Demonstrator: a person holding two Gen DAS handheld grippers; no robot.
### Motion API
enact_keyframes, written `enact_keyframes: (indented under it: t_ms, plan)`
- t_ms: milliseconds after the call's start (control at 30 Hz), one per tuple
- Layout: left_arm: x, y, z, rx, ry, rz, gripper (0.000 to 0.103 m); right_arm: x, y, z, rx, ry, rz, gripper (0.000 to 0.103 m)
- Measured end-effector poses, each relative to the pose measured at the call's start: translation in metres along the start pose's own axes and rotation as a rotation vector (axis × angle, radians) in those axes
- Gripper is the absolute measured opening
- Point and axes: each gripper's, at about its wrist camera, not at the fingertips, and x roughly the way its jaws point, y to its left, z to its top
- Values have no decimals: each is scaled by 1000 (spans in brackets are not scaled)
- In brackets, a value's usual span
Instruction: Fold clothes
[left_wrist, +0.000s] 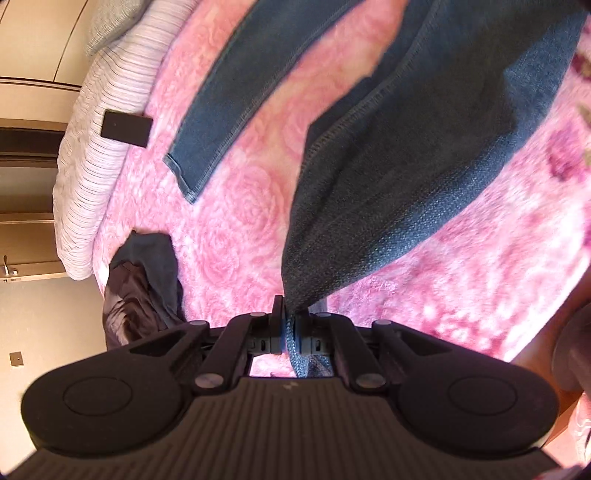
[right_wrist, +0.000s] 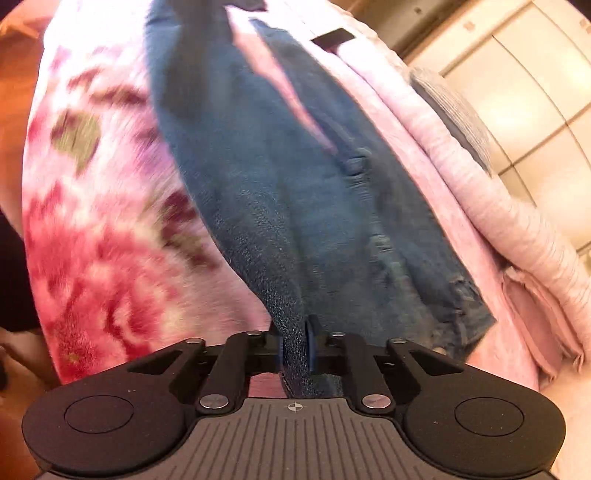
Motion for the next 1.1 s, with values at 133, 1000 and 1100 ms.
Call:
enact_keyframes:
  t_ms: [133, 1000, 1100]
  plan:
    - [-22, 53, 19, -9, -34, -37, 3, -44, -77, 37, -8, 7, 102, 8]
    - [197, 166, 256, -6, -71, -90, 36, 141, -352, 58, 580, 242, 24, 67]
    - [179, 126, 266, -8, -119, -132, 37, 127, -336, 21, 712, 292, 53, 67]
